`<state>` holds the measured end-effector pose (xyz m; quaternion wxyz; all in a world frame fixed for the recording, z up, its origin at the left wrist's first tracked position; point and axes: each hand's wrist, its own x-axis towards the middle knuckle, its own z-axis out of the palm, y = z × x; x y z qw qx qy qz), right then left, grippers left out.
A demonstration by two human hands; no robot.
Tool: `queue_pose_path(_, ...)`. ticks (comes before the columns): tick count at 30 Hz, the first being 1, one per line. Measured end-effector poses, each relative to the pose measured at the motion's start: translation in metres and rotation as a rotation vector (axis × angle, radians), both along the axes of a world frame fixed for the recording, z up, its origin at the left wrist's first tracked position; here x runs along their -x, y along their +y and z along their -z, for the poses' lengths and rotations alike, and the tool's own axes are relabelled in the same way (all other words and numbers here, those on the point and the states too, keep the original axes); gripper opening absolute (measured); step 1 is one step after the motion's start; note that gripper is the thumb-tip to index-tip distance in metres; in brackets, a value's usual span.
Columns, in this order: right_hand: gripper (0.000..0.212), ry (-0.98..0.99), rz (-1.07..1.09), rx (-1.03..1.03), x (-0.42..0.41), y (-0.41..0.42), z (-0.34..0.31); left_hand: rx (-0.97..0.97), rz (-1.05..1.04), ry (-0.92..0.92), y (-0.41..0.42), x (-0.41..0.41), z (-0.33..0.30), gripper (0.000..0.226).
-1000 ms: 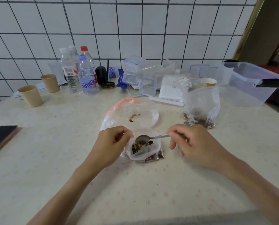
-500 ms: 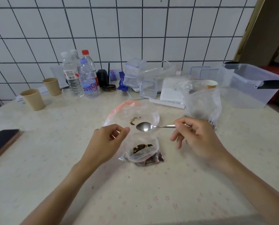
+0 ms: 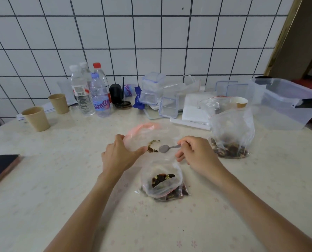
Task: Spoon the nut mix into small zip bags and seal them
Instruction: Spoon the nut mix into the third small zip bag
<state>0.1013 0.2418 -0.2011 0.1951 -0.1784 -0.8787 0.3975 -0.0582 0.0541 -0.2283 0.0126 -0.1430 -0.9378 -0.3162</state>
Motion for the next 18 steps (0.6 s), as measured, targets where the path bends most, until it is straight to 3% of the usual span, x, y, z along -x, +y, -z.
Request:
queue_pose_path(5,0.024,0.038,-0.007,0.018,0.003,0.000,0.005,0.032,0.074,-0.016,-0.001,0.014,0.008,0.058)
queue_pose_path(12,0.022,0.124,0.038,0.046,-0.002,-0.005,-0.002,-0.007,0.143,-0.049,0.000,0.014,0.010,0.027)
queue_pose_path(18,0.020,0.030,0.048,0.359,0.011,-0.006,-0.009,-0.141,0.189,-0.022,0.001,0.003,0.000,0.019)
